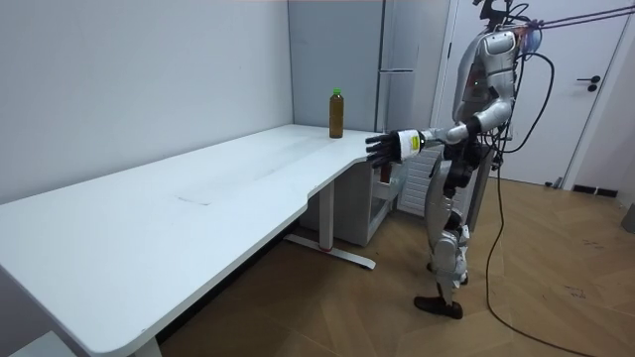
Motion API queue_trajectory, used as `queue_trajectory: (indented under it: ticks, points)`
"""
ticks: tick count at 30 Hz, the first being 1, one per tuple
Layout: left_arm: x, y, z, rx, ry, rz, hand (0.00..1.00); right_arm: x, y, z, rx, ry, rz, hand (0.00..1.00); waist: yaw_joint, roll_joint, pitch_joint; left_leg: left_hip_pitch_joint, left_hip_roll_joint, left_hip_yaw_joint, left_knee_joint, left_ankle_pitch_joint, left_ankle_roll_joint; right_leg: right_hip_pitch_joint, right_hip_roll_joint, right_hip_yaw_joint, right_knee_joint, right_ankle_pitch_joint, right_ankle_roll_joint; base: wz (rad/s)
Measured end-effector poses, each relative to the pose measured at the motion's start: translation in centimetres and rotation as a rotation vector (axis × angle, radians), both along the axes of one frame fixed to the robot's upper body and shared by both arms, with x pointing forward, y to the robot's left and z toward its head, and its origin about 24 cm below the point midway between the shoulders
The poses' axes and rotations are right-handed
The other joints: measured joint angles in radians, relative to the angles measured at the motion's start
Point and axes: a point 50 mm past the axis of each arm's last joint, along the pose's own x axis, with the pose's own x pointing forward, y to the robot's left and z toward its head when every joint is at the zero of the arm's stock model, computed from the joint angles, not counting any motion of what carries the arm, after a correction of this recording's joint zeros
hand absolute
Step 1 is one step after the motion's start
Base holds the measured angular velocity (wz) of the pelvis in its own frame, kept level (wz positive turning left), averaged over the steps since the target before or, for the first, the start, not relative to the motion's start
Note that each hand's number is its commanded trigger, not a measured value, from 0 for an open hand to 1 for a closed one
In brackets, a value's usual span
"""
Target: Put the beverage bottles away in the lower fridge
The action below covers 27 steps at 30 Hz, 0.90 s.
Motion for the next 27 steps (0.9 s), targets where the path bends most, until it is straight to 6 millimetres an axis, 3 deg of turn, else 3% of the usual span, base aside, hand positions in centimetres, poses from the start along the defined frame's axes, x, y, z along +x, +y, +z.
queue_trajectory:
  ticks: [11,15,22,27]
  points:
    - [2.3,-1.9,3.8,0.060,-0.158,-0.169,0.00,-0.3,0.3,-0.1,0.029,0.008,0.051,0.00,-0.017,0.014,0.0059,0.004,0.000,-0.004,0.000,0.000,0.000,0.011,0.005,0.016,-0.016,0.002,-0.002,0.01]
    - [3.3,-2.5,5.0,0.061,-0.214,-0.237,0.00,0.5,0.3,-0.1,0.026,0.002,0.079,0.00,-0.037,0.026,0.0111,0.004,0.000,-0.005,-0.001,0.000,0.000,0.010,0.006,0.023,-0.017,0.001,-0.002,0.00]
    - [4.7,-3.8,6.6,0.062,-0.273,-0.401,0.00,0.9,0.4,-0.1,0.046,-0.023,0.078,0.00,-0.081,0.022,0.0109,0.006,-0.001,0.000,-0.002,0.000,0.000,0.010,0.006,0.031,-0.016,0.002,-0.002,-0.01]
    - [6.3,-5.0,7.5,0.059,-0.297,-0.510,0.00,0.8,0.4,-0.1,0.057,-0.024,0.079,0.00,-0.090,0.024,0.0106,0.009,0.000,0.011,-0.001,0.000,0.000,0.006,0.006,0.044,-0.014,0.002,-0.002,-0.06]
